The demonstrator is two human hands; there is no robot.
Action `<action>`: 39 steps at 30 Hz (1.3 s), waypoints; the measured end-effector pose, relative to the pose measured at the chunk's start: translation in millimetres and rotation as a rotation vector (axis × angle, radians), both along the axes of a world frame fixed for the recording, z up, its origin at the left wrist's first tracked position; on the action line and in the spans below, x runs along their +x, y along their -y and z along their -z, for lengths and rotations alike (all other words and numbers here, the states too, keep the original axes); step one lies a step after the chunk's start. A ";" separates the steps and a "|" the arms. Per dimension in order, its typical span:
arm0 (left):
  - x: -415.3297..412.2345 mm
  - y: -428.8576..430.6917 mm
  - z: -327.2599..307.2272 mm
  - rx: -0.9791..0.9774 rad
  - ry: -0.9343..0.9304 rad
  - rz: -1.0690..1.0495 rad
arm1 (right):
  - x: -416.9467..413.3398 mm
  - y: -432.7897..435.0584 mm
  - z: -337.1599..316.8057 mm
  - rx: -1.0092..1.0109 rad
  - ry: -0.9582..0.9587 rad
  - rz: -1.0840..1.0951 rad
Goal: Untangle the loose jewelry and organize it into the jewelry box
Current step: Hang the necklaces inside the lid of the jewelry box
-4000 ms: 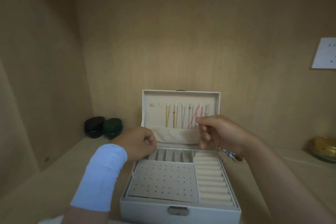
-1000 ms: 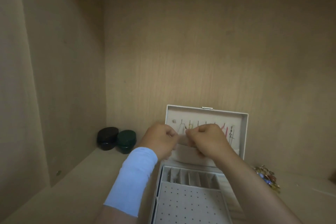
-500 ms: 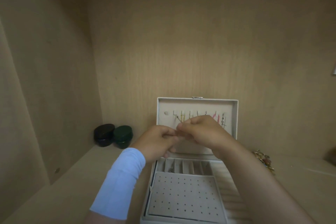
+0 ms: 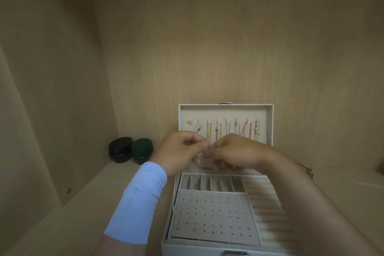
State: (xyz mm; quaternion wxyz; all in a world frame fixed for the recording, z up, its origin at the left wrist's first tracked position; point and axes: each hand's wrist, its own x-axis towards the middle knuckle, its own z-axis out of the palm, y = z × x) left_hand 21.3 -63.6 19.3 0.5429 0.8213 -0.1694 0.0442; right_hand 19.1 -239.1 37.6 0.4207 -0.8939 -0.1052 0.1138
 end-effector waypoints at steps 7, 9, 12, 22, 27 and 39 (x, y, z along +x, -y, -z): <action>6.9 -1.4 -1.4 -0.077 0.147 -0.081 | 0.6 -10.9 6.9 0.131 0.164 -0.030; 8.7 -5.4 0.5 -0.024 0.176 -0.131 | 0.7 -8.5 4.0 0.161 0.208 0.021; 13.0 -13.5 7.4 0.275 0.249 -0.234 | 2.8 -8.6 -1.1 0.200 0.311 0.112; 14.5 -10.7 20.4 0.809 0.451 -0.290 | 23.6 -24.7 -24.9 0.049 0.472 0.167; 16.4 -10.9 24.4 0.861 0.424 -0.270 | 29.8 -29.1 -29.8 -0.020 0.487 0.180; 17.8 -13.6 20.5 0.800 0.396 -0.241 | 34.7 -29.9 1.4 -0.336 0.619 0.101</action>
